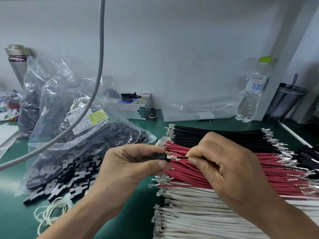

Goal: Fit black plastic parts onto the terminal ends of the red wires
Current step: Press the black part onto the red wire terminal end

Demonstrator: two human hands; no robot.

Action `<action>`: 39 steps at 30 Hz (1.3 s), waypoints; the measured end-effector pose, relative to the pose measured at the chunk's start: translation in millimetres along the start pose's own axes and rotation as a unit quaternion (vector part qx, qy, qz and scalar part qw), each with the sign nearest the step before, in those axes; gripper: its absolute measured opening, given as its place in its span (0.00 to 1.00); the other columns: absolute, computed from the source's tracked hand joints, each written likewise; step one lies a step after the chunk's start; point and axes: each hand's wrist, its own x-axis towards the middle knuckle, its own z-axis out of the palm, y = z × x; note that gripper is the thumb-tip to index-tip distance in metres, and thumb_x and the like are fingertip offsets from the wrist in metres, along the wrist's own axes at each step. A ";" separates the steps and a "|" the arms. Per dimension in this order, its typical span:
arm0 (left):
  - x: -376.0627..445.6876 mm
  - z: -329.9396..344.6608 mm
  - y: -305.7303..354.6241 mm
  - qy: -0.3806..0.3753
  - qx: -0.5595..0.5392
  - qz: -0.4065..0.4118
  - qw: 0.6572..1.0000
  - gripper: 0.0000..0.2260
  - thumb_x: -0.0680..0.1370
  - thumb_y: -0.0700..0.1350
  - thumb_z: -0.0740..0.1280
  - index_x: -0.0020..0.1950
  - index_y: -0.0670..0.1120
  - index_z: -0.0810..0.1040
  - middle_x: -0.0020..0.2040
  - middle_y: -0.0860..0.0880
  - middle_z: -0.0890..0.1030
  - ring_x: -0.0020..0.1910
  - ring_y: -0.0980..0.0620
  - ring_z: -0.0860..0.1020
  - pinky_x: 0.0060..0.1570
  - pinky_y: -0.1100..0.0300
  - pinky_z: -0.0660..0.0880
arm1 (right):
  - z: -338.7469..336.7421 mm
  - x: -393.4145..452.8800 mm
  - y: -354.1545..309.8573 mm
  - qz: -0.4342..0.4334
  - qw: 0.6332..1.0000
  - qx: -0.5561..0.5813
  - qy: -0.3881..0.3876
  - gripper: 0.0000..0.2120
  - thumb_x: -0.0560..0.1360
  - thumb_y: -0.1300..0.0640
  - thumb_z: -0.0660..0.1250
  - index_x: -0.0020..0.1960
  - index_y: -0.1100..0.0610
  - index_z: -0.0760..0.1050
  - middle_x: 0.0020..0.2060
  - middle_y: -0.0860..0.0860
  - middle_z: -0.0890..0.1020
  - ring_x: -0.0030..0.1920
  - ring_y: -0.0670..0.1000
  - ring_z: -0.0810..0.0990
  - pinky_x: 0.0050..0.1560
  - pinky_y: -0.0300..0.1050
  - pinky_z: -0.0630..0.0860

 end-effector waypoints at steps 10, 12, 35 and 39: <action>-3.2 -0.6 -7.0 -0.002 0.103 0.064 0.993 0.11 0.64 0.37 0.79 0.44 0.48 0.90 0.42 0.43 0.88 0.40 0.44 0.87 0.43 0.60 0.83 | 8.4 -2.1 -7.0 -0.031 0.996 -0.082 -0.014 0.06 0.79 0.53 0.66 0.46 0.52 0.80 0.41 0.43 0.75 0.38 0.45 0.76 0.32 0.44 0.76; -3.0 -1.1 -8.3 -0.003 0.131 0.074 0.989 0.11 0.65 0.36 0.79 0.44 0.49 0.90 0.41 0.44 0.88 0.41 0.44 0.87 0.44 0.58 0.84 | 11.0 -3.0 -7.3 -0.046 0.993 -0.105 -0.011 0.06 0.80 0.54 0.66 0.46 0.53 0.80 0.41 0.44 0.75 0.37 0.46 0.75 0.30 0.45 0.75; 3.4 1.8 -4.0 0.066 0.052 0.034 0.996 0.10 0.66 0.45 0.78 0.46 0.48 0.88 0.40 0.42 0.87 0.36 0.44 0.87 0.32 0.61 0.81 | 7.7 -1.8 -3.6 -0.051 0.983 -0.141 0.102 0.03 0.77 0.56 0.72 0.46 0.55 0.82 0.44 0.48 0.79 0.44 0.51 0.75 0.40 0.43 0.74; 6.2 -2.1 -5.6 0.098 0.001 -0.011 0.995 0.12 0.63 0.45 0.79 0.45 0.47 0.88 0.41 0.40 0.87 0.35 0.44 0.86 0.30 0.61 0.80 | 18.1 -1.4 -6.1 0.065 0.983 -0.148 -0.084 0.04 0.73 0.47 0.75 0.46 0.45 0.82 0.39 0.40 0.77 0.43 0.43 0.74 0.38 0.37 0.71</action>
